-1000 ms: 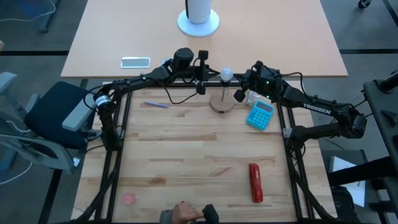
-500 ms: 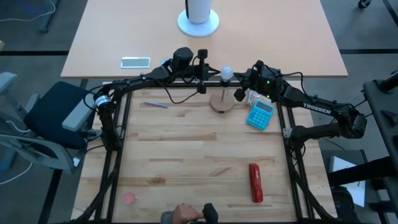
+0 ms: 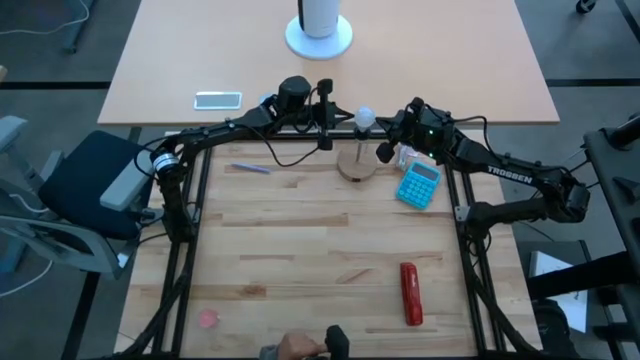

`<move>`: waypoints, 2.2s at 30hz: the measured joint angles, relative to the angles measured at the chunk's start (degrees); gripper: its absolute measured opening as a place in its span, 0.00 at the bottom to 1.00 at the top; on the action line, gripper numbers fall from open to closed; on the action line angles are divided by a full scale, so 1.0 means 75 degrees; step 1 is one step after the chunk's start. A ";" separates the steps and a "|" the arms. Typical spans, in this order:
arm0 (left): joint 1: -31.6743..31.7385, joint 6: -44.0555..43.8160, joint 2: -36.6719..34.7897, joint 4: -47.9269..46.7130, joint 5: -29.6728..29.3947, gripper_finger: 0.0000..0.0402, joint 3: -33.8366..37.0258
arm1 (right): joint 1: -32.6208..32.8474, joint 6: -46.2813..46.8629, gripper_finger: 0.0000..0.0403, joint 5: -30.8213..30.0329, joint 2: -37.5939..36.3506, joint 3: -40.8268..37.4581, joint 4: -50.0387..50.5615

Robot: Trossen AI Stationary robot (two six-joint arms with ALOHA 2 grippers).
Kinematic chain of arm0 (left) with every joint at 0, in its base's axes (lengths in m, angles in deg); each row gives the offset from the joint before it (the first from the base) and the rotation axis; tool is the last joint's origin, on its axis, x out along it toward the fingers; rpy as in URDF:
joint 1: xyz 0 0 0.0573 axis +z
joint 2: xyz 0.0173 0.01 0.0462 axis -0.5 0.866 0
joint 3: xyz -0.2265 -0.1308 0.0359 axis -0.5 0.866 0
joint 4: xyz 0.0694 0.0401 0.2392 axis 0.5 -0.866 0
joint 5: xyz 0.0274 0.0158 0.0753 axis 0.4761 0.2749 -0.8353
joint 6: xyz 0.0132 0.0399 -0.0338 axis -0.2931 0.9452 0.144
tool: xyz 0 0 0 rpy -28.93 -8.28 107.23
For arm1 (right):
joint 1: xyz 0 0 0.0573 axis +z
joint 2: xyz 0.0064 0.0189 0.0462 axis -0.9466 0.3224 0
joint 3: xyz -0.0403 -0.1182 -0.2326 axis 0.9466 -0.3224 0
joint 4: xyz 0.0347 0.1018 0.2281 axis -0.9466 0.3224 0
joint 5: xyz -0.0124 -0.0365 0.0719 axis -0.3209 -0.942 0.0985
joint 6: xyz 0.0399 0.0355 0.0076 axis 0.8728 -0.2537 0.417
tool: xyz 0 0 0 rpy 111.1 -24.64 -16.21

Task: Screw lightbulb
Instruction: Insert the lightbulb into the lamp

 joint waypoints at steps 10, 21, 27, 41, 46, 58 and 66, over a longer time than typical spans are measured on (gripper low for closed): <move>0.0000 -0.0186 0.0020 -0.0105 0.0000 0.00 0.0000 | 0.0003 0.0062 0.00 0.0017 0.0006 0.0000 0.0017; 0.0003 -0.0274 0.0027 -0.0122 0.0006 0.00 0.0000 | 0.0006 0.0204 0.00 0.0051 0.0006 0.0000 0.0184; 0.0036 -0.0329 0.0029 -0.0118 0.0000 0.00 0.0000 | 0.0009 0.0215 0.00 0.0299 0.0006 0.0000 0.0184; 0.0076 -0.0344 0.0029 0.0306 0.0038 0.00 -0.0003 | 0.0015 0.0390 0.00 0.0455 0.0006 -0.0003 0.0169; 0.0076 -0.0347 0.0029 0.0309 0.0035 0.00 -0.0003 | 0.0017 0.0496 0.00 0.0452 0.0009 -0.0003 0.0166; 0.0084 -0.0621 -0.0026 0.0520 -0.0020 0.00 -0.0003 | 0.0009 0.0600 0.00 0.0417 0.0009 -0.0006 0.0115; 0.0085 -0.0387 -0.0160 -0.0154 -0.0009 0.00 -0.0003 | 0.0006 0.0568 0.00 0.0406 0.0009 -0.0006 0.0117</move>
